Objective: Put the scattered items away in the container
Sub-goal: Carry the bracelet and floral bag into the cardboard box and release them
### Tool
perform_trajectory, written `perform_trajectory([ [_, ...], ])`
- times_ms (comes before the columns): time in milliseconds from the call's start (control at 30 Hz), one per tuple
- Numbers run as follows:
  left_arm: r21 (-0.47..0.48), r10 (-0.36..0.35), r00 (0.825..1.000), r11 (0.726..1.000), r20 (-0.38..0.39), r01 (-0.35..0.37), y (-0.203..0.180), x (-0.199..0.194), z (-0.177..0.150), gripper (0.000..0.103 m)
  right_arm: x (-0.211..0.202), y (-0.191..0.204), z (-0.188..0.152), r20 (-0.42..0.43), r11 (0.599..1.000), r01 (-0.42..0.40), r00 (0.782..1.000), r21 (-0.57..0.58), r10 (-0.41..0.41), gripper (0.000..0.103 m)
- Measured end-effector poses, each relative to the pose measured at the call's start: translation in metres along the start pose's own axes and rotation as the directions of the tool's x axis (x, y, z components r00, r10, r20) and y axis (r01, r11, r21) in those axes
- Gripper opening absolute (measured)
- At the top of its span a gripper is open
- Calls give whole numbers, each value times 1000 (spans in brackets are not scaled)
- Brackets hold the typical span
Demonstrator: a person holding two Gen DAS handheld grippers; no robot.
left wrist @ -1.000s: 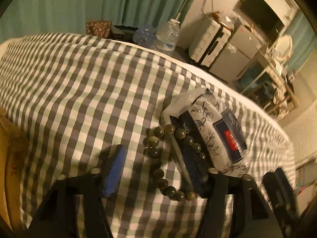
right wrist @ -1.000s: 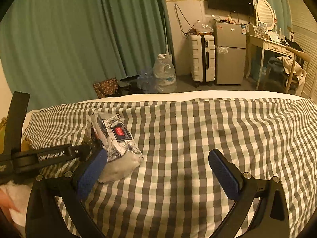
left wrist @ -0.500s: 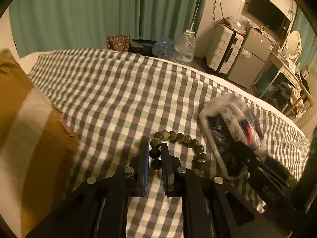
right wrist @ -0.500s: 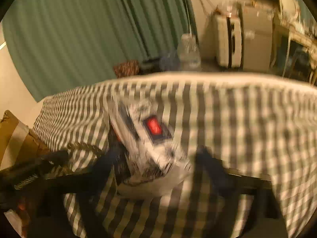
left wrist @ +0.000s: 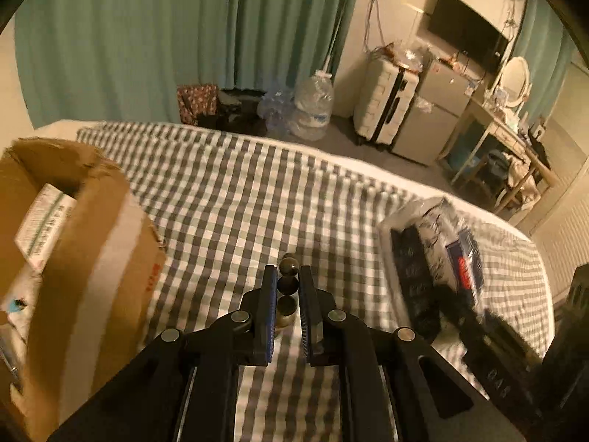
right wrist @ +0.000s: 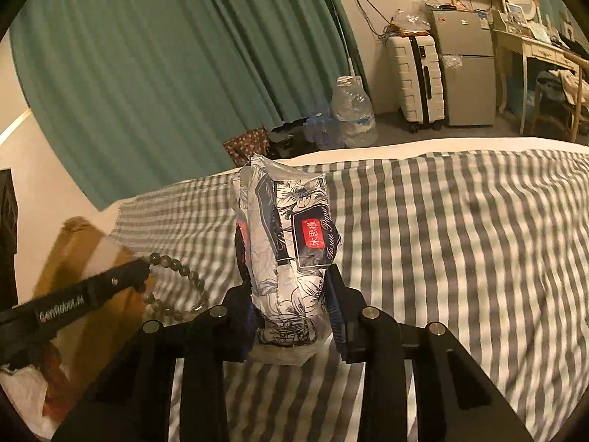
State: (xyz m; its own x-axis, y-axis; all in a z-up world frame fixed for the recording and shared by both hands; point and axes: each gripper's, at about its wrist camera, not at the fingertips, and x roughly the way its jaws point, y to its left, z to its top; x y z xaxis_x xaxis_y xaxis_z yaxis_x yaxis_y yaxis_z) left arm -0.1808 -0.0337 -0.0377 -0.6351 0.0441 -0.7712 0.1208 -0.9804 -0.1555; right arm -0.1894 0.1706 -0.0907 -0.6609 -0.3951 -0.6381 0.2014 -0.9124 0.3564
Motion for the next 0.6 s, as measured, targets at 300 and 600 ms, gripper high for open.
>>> perform_trajectory([
  [300, -13, -60, 989, 998, 134, 63, 17, -94, 31, 10, -89, 74, -12, 54, 995, -51, 997, -88, 56, 32],
  [600, 63, 19, 950, 997, 311, -41, 92, -200, 70, 10, -128, 188, 5, 73, 981, -54, 995, -185, 69, 32],
])
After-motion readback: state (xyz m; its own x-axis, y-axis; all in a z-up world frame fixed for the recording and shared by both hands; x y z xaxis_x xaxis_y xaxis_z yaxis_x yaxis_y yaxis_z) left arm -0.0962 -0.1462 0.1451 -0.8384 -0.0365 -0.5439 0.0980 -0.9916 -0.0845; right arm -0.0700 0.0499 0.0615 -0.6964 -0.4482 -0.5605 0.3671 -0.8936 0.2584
